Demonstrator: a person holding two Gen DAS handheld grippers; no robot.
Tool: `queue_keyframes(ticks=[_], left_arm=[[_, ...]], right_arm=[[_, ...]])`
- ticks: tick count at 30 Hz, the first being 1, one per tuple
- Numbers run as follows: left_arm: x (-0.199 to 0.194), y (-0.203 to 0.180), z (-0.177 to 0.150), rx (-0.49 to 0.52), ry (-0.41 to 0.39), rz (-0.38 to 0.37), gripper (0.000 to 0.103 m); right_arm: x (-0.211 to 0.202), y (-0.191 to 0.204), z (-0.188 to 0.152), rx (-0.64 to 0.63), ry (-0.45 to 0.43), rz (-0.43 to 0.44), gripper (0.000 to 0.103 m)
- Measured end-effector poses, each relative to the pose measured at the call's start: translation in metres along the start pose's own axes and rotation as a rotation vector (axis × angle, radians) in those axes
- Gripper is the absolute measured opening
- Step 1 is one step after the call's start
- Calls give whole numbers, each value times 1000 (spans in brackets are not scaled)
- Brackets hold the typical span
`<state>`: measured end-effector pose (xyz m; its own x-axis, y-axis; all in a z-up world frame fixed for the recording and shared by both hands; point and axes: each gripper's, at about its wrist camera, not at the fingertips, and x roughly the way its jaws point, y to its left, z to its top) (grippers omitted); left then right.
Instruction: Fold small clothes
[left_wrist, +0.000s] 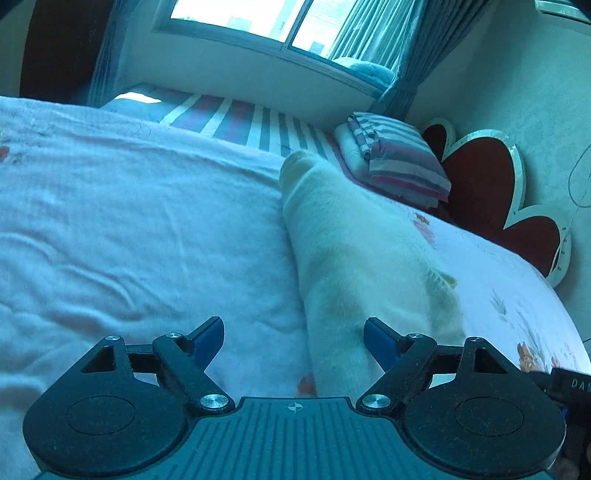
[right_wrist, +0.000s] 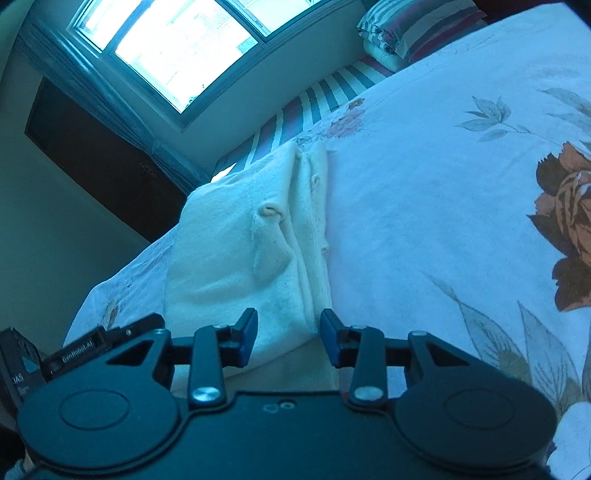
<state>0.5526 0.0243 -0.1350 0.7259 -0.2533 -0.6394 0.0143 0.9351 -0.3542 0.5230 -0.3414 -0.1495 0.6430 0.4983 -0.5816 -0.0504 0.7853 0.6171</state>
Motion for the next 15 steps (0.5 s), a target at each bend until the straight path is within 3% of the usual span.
queue_keyframes(ticks=[3, 4, 5, 10, 15], left_arm=[[7, 1, -8, -10, 7, 13, 82], [8, 1, -9, -12, 5, 16, 82], [10, 0, -7, -12, 5, 18, 82], [18, -2, 1, 3, 2, 15, 82], [19, -1, 6, 15, -6, 6, 82]], right_arm=[[9, 2, 3, 0, 8, 17, 30], [10, 3, 3, -5, 10, 17, 16], [12, 5, 4, -10, 13, 1, 9], [-14, 17, -8, -55, -51, -17, 7], [-26, 10, -27, -44, -42, -50, 7]])
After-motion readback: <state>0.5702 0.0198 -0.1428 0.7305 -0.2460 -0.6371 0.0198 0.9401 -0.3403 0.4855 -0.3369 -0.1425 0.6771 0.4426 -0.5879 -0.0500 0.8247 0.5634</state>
